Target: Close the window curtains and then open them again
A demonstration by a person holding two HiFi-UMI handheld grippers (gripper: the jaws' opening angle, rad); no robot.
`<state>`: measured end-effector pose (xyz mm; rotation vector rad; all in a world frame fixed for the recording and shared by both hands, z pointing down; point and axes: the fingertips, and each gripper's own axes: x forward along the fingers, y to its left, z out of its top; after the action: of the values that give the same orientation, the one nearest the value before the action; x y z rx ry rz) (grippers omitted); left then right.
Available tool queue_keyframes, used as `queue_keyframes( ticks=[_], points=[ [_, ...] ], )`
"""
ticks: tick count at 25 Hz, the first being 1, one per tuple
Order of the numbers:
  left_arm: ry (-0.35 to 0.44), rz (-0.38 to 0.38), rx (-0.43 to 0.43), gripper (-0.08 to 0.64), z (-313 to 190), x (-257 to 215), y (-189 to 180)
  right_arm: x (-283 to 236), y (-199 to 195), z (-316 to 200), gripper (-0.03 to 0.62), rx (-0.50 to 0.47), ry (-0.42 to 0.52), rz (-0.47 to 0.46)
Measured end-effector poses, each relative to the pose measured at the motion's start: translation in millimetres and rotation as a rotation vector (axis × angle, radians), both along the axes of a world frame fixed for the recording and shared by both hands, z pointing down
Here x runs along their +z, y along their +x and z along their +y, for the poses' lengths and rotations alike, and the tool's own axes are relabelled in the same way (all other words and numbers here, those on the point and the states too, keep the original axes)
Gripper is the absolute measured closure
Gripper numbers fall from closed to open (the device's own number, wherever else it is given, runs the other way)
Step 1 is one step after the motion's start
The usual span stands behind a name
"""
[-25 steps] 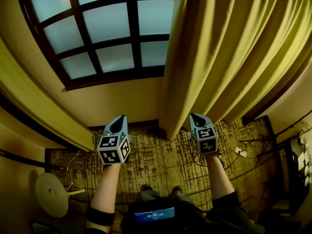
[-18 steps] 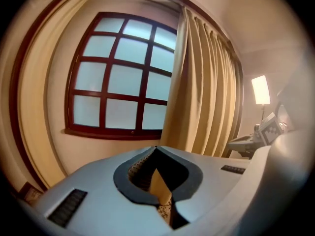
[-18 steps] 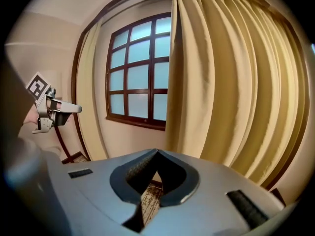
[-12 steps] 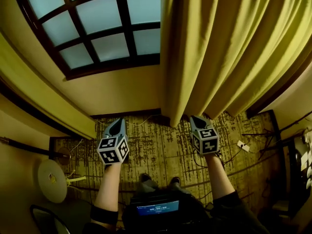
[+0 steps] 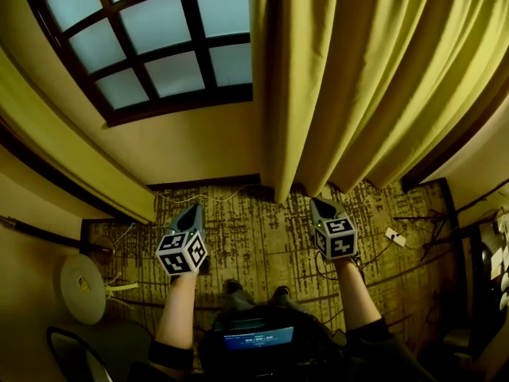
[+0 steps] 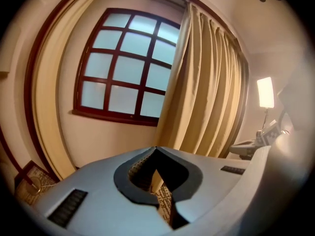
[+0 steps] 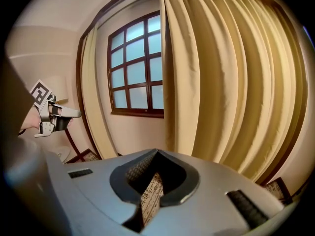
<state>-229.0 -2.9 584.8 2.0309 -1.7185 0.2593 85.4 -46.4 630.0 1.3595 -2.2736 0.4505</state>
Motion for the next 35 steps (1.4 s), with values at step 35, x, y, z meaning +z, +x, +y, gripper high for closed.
queue_keyframes(
  ticks=[35],
  points=[
    [-0.002, -0.076, -0.231, 0.555, 61.7, -11.1, -176.8, -10.3, -241.7, 24.4, 0.577, -0.336, 0.001, -0.067]
  ],
)
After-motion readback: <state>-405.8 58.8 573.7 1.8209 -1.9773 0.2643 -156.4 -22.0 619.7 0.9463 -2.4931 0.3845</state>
